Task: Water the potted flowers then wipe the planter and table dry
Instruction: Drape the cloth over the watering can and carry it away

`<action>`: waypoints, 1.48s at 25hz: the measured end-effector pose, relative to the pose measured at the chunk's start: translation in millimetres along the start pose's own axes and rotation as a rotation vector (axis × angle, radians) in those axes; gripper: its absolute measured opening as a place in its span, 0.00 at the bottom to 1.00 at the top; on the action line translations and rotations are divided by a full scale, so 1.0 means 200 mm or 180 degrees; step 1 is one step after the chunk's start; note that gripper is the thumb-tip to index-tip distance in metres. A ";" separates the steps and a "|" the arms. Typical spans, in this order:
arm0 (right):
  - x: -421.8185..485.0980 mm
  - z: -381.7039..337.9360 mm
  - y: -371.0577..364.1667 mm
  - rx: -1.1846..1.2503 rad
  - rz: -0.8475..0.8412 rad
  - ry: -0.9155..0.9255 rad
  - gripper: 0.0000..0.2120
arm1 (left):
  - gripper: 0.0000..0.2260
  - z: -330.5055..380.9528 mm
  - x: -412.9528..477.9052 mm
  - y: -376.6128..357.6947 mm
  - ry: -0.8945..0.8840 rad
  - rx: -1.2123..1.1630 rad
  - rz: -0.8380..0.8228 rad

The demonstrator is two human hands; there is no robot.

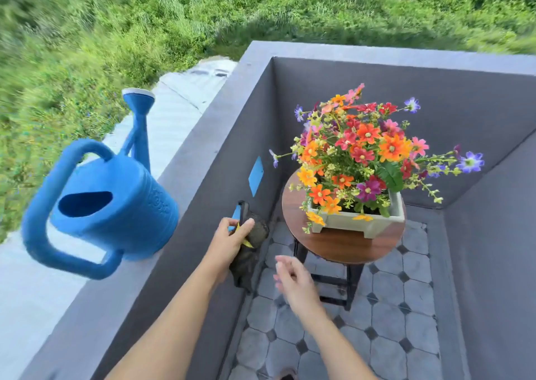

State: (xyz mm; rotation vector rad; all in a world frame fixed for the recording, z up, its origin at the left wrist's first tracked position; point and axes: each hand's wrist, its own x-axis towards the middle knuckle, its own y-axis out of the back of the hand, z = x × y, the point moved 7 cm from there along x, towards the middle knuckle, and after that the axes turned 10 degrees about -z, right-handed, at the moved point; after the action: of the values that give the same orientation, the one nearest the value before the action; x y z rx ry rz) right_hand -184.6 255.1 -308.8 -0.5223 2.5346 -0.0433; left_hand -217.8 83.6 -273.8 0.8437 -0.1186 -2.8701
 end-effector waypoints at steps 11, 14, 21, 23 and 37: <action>-0.12 -0.52 -0.51 0.1248 -0.1560 -0.0124 0.29 | 0.19 0.41 -0.69 0.20 -0.0518 0.0687 -0.0427; -0.17 -0.66 -0.58 0.1361 -0.1666 0.0031 0.23 | 0.19 0.52 -0.79 0.33 -0.0762 0.0722 -0.0046; -0.27 -1.00 -0.73 0.1177 -0.1728 0.0281 0.11 | 0.27 0.80 -0.97 0.47 -0.1060 0.1198 0.0740; -0.30 -1.07 -0.75 0.1157 -0.1784 0.0425 0.11 | 0.26 0.85 -1.00 0.50 -0.1195 0.1070 0.0769; -0.38 -1.41 -0.94 0.0926 -0.1786 0.1120 0.12 | 0.16 1.01 -1.01 0.73 -0.1315 -0.0005 0.0919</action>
State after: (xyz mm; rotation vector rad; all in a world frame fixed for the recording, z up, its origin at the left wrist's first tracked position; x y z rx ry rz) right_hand -204.8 88.5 -4.5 -1.1668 2.5547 -0.7538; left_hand -141.8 -20.4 20.6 0.1984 -0.2594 -2.7190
